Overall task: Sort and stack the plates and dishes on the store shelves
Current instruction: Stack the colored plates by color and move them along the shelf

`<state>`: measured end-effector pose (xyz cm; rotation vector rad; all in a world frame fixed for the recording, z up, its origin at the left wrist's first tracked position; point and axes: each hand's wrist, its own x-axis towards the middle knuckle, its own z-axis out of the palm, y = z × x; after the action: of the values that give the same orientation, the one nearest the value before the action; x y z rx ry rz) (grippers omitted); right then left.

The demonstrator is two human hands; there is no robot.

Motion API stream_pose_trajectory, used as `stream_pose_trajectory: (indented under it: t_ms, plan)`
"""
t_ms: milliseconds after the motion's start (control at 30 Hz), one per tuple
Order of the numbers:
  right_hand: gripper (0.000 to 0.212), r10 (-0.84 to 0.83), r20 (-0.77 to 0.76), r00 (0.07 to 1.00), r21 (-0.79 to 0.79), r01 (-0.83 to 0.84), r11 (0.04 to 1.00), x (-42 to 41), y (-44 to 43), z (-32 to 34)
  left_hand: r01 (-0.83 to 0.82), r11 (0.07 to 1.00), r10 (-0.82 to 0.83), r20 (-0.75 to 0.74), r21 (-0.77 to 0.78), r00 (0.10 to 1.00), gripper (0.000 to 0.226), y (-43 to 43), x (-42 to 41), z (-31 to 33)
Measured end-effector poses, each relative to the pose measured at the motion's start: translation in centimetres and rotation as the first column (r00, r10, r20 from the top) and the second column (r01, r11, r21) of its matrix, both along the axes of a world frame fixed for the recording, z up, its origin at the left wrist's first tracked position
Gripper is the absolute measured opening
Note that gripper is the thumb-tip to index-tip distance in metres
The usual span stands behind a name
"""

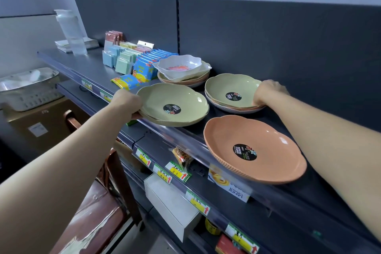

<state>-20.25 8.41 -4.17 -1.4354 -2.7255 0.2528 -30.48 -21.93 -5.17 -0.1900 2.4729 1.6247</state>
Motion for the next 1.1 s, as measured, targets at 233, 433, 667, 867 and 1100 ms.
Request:
stream_pose_trajectory:
  t_ms: [233, 433, 667, 867, 1100]
  plan:
    - [0.04, 0.311, -0.031, 0.95, 0.013, -0.311, 0.95, -1.2, -1.5, 1.1, 0.098, 0.995, -0.098, 0.043, -0.013, 0.994, 0.024, 0.6, 0.4, 0.3]
    - [0.032, 0.552, -0.16, 0.818, -0.28, -0.574, 0.77, -1.1, -3.6, 1.3, 0.137, 0.988, -0.133, 0.059, -0.076, 0.989, 0.019, -0.5, -0.3, 0.2]
    - [0.02, 0.606, -0.104, 0.789, -0.151, -0.615, 0.774, -1.4, -4.5, 0.6, 0.09, 0.989, -0.098, -0.069, -0.114, 0.993, 0.021, -1.0, -0.5, 0.6]
    - [0.026, 0.606, -0.054, 0.793, 0.006, -0.607, 0.795, -0.4, -5.7, 1.3, 0.024, 0.922, -0.146, -0.292, -0.385, 0.945, 0.028, -0.3, 0.1, 2.0]
    - [0.015, 0.602, -0.096, 0.793, 0.23, -0.571, 0.788, 0.5, -5.9, 2.9, 0.013, 0.911, -0.188, -0.387, -0.413, 0.903, 0.024, 1.1, 0.6, 2.9]
